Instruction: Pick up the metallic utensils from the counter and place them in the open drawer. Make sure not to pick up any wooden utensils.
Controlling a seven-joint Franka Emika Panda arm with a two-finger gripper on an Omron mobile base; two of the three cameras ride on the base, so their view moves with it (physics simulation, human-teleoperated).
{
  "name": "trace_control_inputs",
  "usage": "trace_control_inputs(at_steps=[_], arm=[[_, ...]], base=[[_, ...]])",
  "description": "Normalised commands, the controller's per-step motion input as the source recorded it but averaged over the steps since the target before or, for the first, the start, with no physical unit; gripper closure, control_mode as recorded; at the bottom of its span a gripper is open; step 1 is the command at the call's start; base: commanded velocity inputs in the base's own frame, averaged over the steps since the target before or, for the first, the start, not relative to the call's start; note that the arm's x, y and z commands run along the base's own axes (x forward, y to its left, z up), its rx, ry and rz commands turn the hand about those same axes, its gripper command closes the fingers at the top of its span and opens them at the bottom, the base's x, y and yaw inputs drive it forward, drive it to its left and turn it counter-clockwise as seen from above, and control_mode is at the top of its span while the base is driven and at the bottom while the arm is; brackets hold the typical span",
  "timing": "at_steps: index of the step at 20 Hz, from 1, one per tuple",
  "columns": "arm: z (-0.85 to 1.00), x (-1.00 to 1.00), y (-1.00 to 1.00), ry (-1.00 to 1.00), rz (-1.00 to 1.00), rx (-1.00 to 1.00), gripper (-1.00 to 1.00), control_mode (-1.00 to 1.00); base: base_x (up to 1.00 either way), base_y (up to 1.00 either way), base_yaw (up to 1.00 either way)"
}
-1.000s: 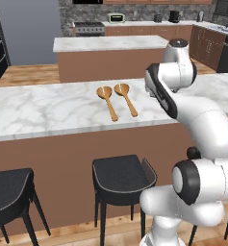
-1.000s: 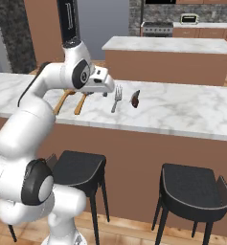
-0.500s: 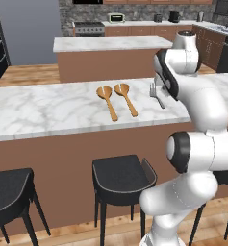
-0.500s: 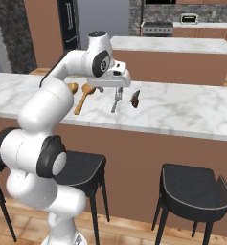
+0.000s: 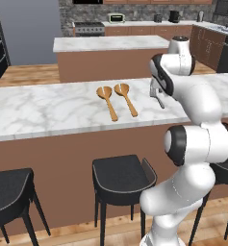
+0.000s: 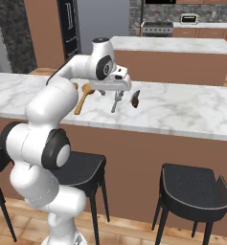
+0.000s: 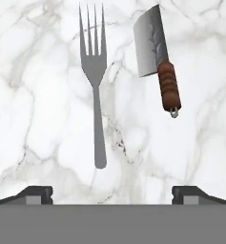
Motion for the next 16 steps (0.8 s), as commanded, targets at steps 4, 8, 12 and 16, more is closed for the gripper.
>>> trace_control_inputs(at_steps=[4, 8, 12, 16], arm=[[-0.29, 0.12, 0.36, 0.0, -0.01, 0.0, -1.0, -1.0], [-0.38, 0.24, 0.16, 0.0, -0.02, 0.0, -1.0, -1.0], [-0.33, 0.08, 0.01, 0.0, 0.0, 0.0, -1.0, -1.0], [-0.25, 0.1, -0.32, 0.0, 0.0, 0.0, -1.0, -1.0]], base=[[0.0, 0.0, 0.0], [0.0, 0.0, 0.0], [0.0, 0.0, 0.0], [0.0, 0.0, 0.0]])
